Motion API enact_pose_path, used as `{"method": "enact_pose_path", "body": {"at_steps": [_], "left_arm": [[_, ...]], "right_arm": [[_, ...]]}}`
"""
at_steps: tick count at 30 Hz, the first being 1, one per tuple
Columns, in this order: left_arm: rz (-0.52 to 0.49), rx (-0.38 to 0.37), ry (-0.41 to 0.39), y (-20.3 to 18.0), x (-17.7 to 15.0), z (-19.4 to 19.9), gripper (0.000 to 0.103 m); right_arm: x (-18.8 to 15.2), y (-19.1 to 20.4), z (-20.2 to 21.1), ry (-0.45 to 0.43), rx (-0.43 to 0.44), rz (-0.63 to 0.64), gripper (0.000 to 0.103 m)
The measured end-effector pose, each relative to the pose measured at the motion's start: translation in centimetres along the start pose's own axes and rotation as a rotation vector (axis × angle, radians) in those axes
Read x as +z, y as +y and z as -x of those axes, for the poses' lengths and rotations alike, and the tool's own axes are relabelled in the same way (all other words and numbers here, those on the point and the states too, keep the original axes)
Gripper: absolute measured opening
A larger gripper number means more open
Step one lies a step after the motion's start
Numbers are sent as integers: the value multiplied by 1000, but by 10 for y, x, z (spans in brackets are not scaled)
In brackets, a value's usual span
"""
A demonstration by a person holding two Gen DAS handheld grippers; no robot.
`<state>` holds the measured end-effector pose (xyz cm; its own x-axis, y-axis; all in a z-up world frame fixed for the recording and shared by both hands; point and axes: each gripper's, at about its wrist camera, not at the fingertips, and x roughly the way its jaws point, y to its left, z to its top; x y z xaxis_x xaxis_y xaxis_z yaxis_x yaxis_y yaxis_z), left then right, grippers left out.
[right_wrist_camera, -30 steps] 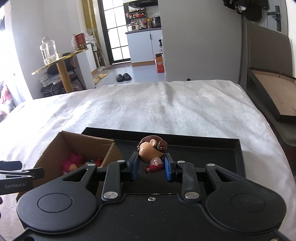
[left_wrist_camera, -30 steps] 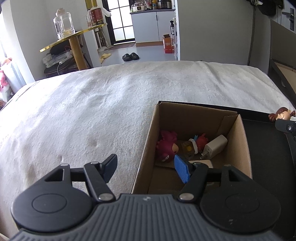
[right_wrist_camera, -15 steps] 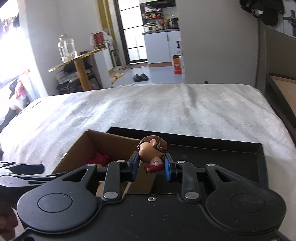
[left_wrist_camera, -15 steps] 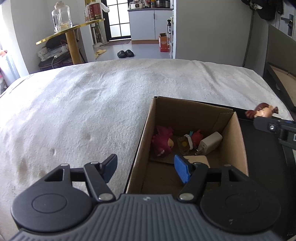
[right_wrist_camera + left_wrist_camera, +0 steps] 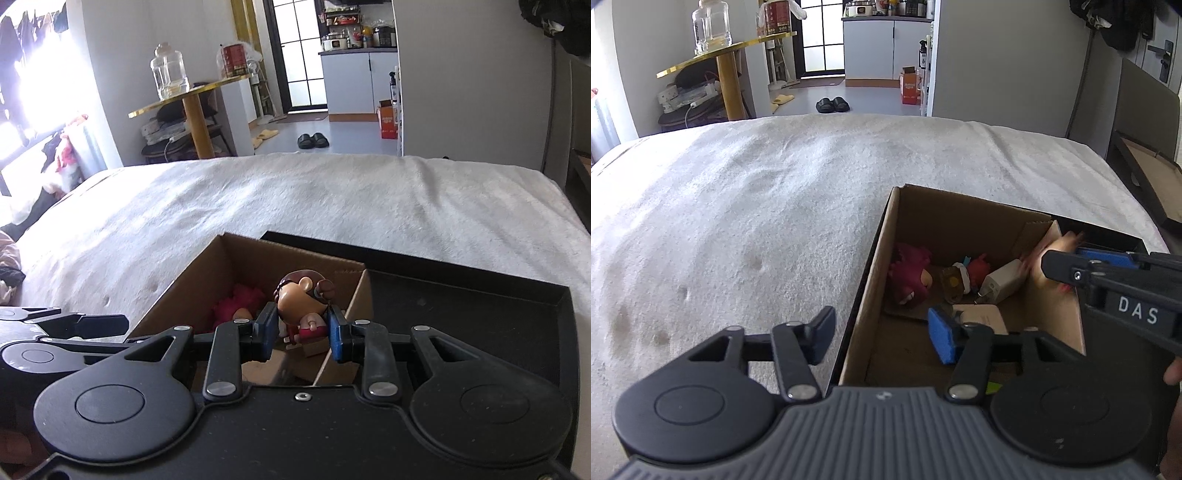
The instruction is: Organize rigid objects
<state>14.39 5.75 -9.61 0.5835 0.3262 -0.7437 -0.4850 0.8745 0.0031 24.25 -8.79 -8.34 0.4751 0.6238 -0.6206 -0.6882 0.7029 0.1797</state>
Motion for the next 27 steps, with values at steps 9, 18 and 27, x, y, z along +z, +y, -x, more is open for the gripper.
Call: {"method": "enact_pose_path", "body": {"at_steps": [9, 18, 27], "left_arm": [[-1, 34, -2, 3, 0, -2, 15], [-19, 38, 3, 6, 2, -1, 9], [-59, 71, 21, -1, 9, 8, 13]], "right_arm": [[-4, -4, 6, 3, -15, -12, 40], [-15, -16, 23, -1, -35, -62, 45], [-22, -32, 43, -6, -60, -121, 49]]}}
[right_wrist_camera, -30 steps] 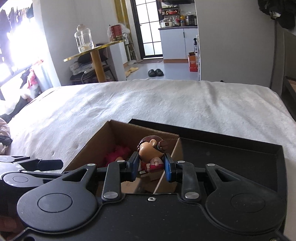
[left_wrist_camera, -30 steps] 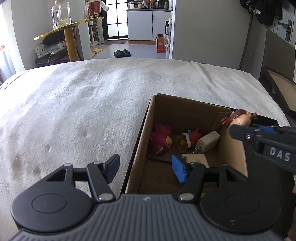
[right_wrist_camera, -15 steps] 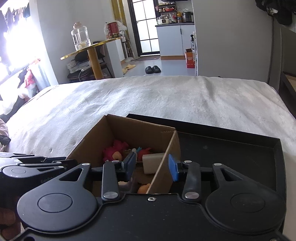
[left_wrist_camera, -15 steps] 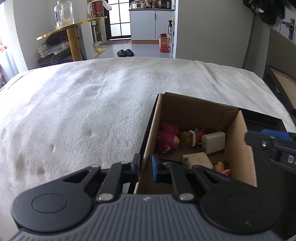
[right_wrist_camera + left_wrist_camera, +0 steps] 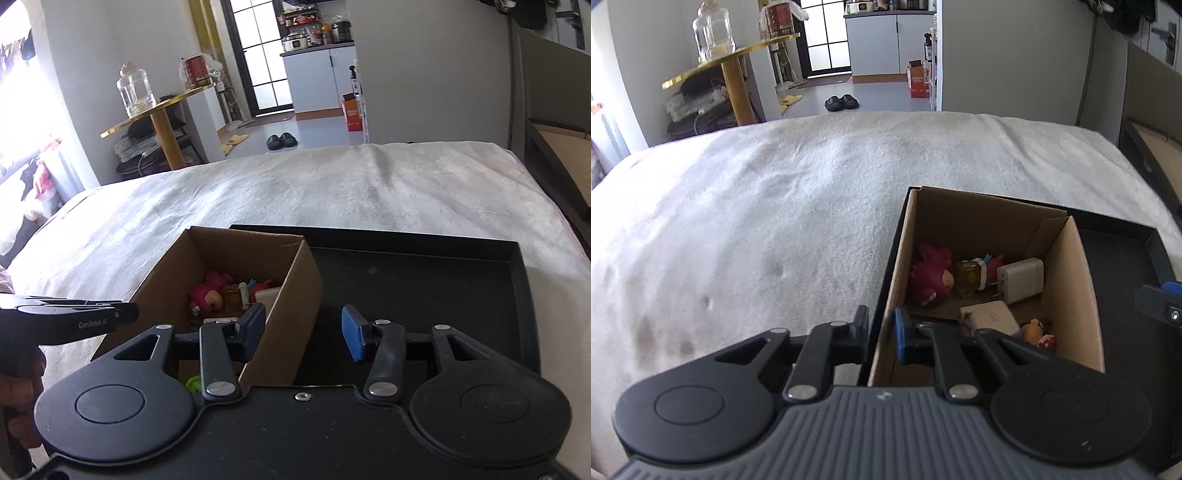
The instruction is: Organize rigid objects
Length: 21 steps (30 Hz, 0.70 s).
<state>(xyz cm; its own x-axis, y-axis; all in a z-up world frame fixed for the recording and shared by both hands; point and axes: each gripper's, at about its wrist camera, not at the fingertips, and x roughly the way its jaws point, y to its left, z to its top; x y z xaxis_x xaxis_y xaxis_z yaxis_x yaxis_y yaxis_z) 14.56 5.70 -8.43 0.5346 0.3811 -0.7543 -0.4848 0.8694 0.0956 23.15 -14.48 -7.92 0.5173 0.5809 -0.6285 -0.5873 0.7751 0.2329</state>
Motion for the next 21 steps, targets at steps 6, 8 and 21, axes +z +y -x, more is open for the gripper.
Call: {"method": "enact_pose_path", "body": {"at_steps": [6, 8, 21], "left_arm": [[-20, -30, 3, 1, 4, 21, 36], [-27, -36, -13, 2, 1, 30, 49], [-73, -84, -43, 8, -10, 73, 76]], "right_arm": [[-4, -10, 15, -3, -18, -26, 57], [-5, -12, 21, -7, -24, -28, 63], [-14, -26, 64, -56, -61, -30, 97]]}}
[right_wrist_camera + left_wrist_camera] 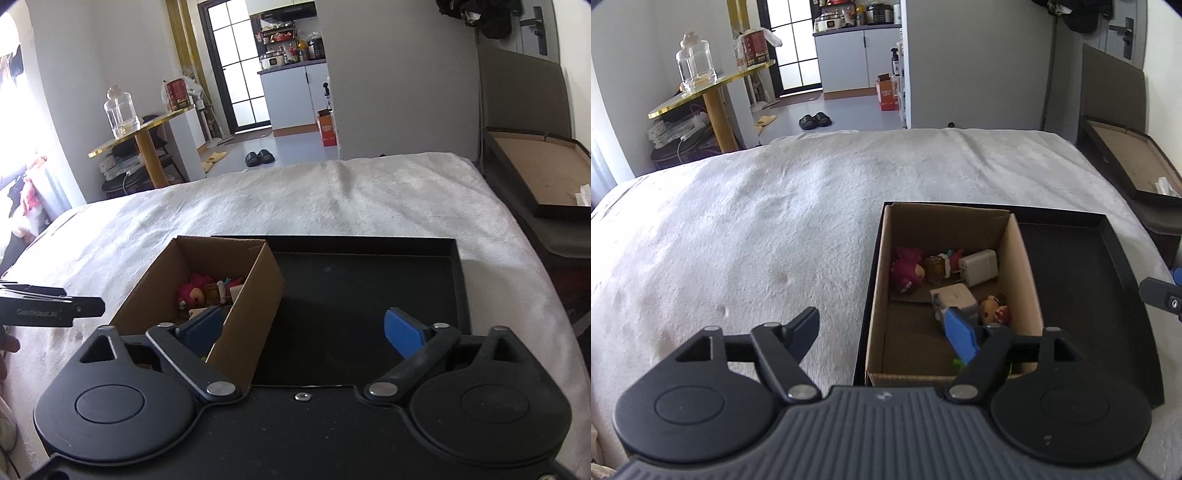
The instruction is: Organize rigid objects
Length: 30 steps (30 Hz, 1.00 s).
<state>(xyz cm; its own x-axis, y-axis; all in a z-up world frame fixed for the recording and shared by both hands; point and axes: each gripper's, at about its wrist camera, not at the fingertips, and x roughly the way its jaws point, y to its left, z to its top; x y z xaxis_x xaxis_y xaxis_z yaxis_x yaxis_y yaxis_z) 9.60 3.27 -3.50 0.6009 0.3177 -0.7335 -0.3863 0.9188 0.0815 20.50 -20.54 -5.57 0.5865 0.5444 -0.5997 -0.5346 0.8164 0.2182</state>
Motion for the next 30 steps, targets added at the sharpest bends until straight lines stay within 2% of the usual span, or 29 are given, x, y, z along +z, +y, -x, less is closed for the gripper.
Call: {"method": "enact_pose_path", "body": {"at_steps": [4, 20, 30], "left_arm": [[-4, -17, -8, 2, -3, 11, 80], [-19, -73, -57, 14, -6, 56, 93], [-12, -95, -72, 21, -12, 76, 96]], "right_arm": [[-2, -3, 14, -14, 1, 2, 103], [-6, -6, 62, -49, 18, 8, 103], [-9, -6, 84, -44, 28, -2, 103]]}}
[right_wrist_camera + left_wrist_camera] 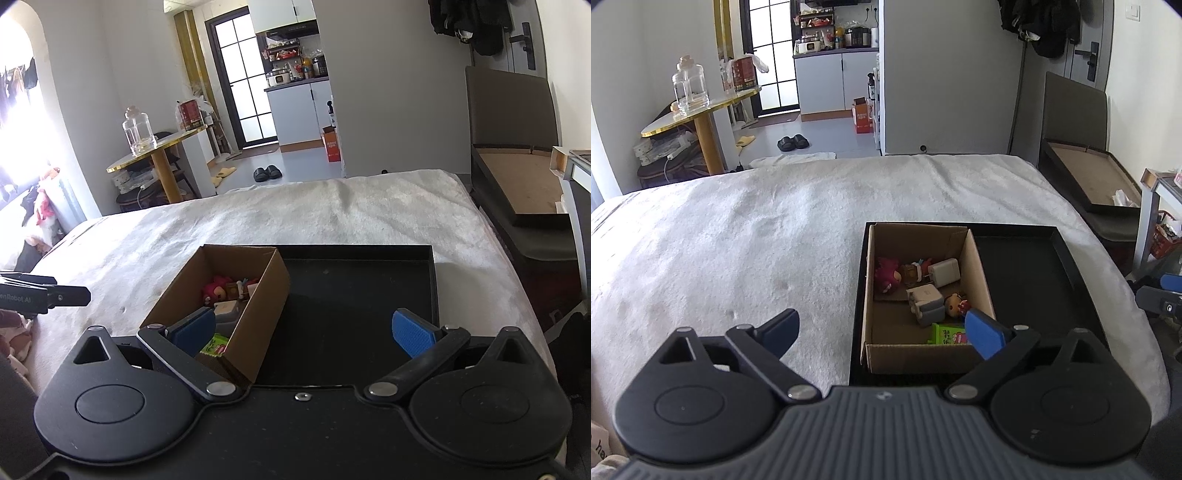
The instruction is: Organize rigid objects
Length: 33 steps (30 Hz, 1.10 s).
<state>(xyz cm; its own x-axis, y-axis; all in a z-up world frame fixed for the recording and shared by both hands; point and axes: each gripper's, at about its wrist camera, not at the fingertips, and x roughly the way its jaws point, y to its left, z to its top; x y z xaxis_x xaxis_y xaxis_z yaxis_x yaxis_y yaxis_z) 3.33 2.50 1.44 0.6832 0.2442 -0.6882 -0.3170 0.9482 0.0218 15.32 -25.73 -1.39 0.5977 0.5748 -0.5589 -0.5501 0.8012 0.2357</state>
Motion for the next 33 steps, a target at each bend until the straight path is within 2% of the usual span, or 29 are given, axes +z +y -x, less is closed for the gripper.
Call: {"method": "enact_pose_path", "body": {"at_steps": [14, 21, 33], "left_arm": [[27, -16, -28, 12, -3, 29, 100], [44, -59, -43, 10, -1, 40, 100], [5, -132, -43, -7, -7, 45, 100]], "right_arm": [[-1, 2, 28, -2, 11, -39, 103], [2, 5, 40, -5, 27, -55, 103], [5, 18, 52, 8, 117, -53, 103]]}}
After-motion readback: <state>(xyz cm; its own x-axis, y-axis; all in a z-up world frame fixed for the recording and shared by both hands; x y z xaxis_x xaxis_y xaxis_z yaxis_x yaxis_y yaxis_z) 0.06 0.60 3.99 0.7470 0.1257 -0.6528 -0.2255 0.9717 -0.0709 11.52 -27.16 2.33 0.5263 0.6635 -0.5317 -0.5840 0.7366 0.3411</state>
